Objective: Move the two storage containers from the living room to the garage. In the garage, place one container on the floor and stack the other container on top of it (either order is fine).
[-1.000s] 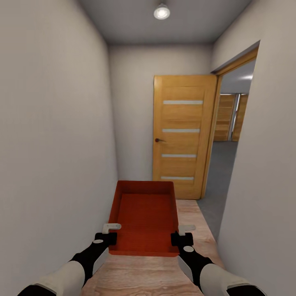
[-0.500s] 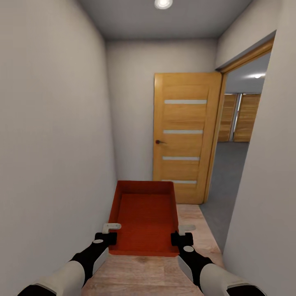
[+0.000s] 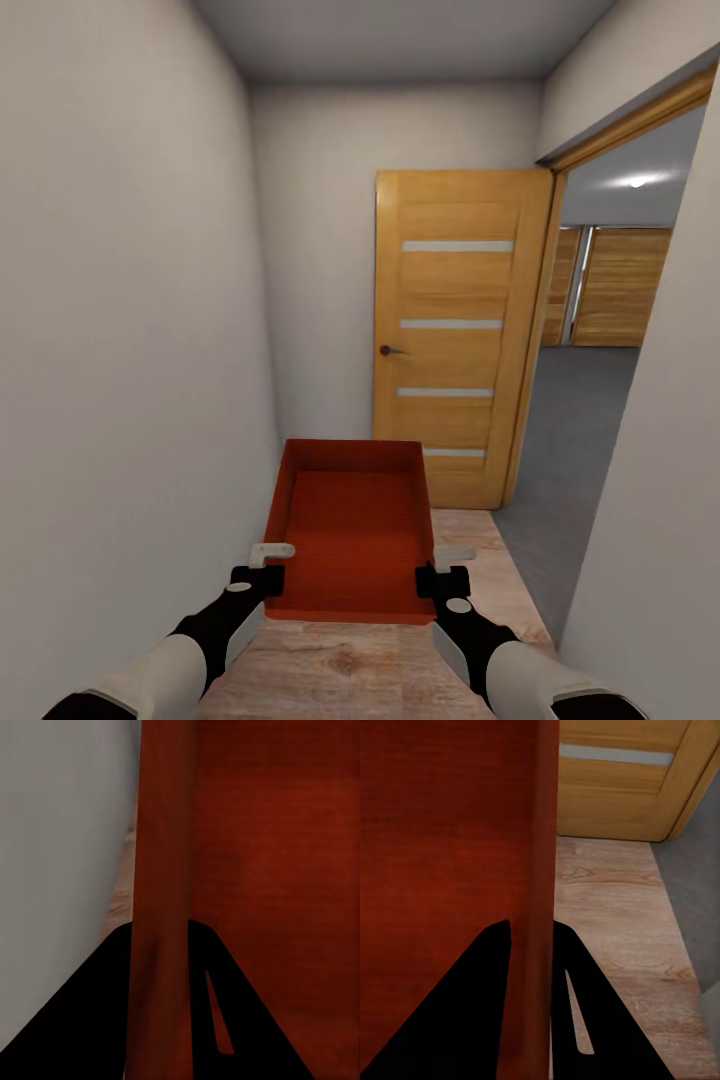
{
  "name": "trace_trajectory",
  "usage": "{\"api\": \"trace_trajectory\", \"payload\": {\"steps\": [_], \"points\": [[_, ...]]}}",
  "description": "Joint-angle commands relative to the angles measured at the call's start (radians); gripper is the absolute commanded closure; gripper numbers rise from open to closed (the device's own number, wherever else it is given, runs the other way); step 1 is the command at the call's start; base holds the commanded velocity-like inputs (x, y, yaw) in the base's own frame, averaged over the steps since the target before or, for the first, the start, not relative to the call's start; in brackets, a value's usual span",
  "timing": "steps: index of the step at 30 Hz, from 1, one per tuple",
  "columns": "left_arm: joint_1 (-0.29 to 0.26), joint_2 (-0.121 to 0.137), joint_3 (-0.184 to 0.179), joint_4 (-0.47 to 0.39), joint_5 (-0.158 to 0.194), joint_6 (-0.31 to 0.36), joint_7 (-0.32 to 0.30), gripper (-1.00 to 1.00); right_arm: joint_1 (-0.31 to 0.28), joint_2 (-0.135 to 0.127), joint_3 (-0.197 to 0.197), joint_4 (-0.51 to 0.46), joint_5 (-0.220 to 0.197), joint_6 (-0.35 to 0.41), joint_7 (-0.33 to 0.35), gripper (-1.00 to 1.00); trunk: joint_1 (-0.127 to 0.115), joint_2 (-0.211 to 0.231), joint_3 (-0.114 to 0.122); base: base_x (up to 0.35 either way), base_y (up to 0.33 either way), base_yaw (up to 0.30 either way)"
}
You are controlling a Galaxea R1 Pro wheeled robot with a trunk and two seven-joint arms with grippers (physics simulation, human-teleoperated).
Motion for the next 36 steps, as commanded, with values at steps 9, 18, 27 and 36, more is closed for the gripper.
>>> {"api": "trace_trajectory", "payload": {"steps": [9, 18, 27, 36], "points": [[-0.003, 0.013, 0.070, -0.003, 0.000, 0.002, 0.047, 1.00, 0.000, -0.023, -0.010, -0.001, 0.007, -0.002, -0.013, 1.00, 0.001, -0.001, -0.002, 0.322, 0.014, -0.026], [-0.002, 0.013, 0.071, -0.005, 0.001, 0.002, 0.047, 1.00, 0.000, -0.023, -0.010, 0.000, 0.006, -0.002, -0.013, 1.00, 0.001, -0.001, -0.002, 0.065, 0.015, -0.268], [-0.003, 0.013, 0.071, -0.004, 0.001, 0.002, 0.048, 1.00, 0.000, -0.023, -0.010, 0.000, 0.006, -0.003, -0.013, 1.00, 0.001, -0.001, -0.002, 0.001, 0.000, -0.287], [-0.002, 0.013, 0.071, -0.003, 0.001, 0.004, 0.053, 1.00, 0.000, -0.023, -0.010, 0.000, 0.006, -0.003, -0.013, 1.00, 0.001, -0.001, -0.002, 0.123, 0.123, -0.288]]}}
